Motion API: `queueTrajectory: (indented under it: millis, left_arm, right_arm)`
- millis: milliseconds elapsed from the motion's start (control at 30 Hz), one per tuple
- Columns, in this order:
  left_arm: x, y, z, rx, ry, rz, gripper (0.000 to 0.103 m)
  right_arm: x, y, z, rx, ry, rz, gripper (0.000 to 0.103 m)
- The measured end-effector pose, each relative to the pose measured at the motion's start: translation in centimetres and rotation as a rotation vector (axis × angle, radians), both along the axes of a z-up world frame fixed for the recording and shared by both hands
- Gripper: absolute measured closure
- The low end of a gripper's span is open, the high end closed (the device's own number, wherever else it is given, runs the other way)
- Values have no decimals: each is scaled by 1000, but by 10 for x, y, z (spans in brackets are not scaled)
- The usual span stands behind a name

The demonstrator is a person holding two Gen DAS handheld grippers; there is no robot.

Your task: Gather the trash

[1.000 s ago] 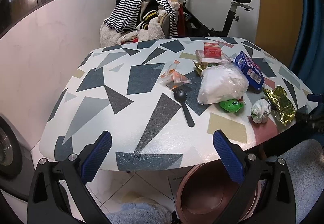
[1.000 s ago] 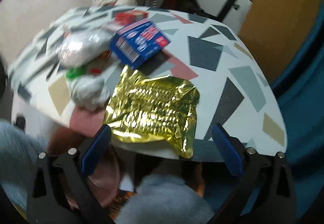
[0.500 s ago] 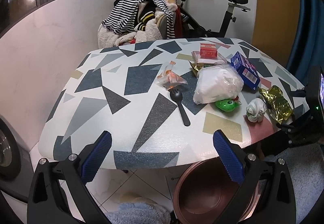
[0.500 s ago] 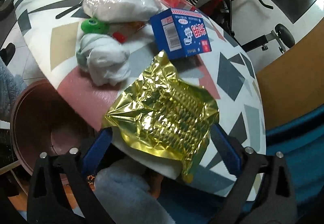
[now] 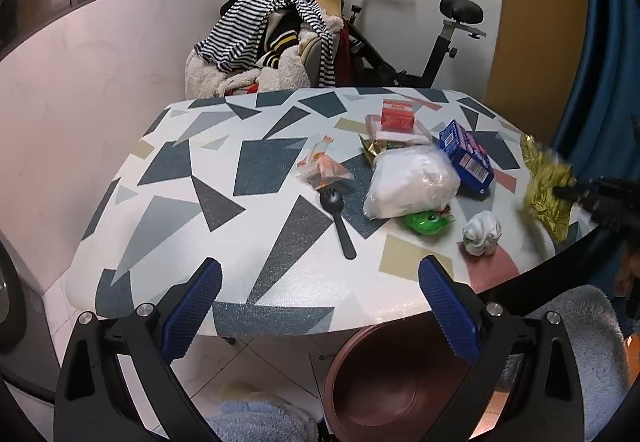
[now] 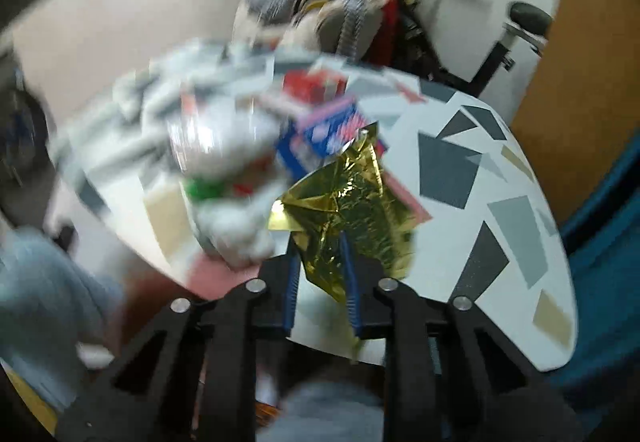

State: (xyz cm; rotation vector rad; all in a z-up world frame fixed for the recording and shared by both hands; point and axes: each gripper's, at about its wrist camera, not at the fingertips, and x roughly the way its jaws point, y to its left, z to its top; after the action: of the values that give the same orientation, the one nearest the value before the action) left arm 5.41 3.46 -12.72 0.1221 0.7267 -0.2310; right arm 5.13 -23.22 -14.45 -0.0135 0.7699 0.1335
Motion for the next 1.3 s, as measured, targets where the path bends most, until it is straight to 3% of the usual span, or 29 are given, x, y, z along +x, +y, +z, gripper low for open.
queueTrajectory:
  millis: [33, 133, 333, 433, 633, 933, 1067, 1100, 1133, 1167, 1233, 1300]
  left_arm:
    - [-1, -1, 2, 0, -3, -3, 9]
    - [-4, -1, 7, -6, -9, -9, 9]
    - [-5, 4, 11, -54, 16, -10, 12]
    - [5, 13, 12, -129, 63, 4, 15]
    - [63, 20, 16, -265, 147, 37, 30]
    - [181, -17, -18, -149, 199, 70, 50]
    - [209, -40, -36, -7, 174, 39, 57]
    - [213, -43, -40, 8, 174, 34, 63]
    - [217, -45, -43, 14, 178, 29, 85]
    - [221, -46, -47, 18, 194, 20, 94]
    - [219, -45, -45, 17, 174, 27, 95]
    - [214, -40, -39, -34, 166, 12, 100]
  right_arm:
    - [-5, -5, 11, 59, -21, -18, 92]
    - [-15, -10, 27, 148, -55, -26, 92]
    - [-26, -4, 39, 148, -72, -31, 92]
    - [-28, -3, 38, 151, -68, -41, 92]
    - [-25, -2, 31, 138, -55, -39, 92]
    - [-16, -12, 23, 161, -54, -58, 92]
    - [-16, -18, 18, 173, -47, -69, 92]
    - [-16, -19, 17, 170, -45, -70, 92]
    - [-16, -19, 16, 168, -43, -72, 92]
    - [-15, -21, 15, 166, -39, -74, 92]
    - [-16, -23, 14, 166, -36, -75, 92]
    - [-18, -25, 14, 171, -36, -76, 92]
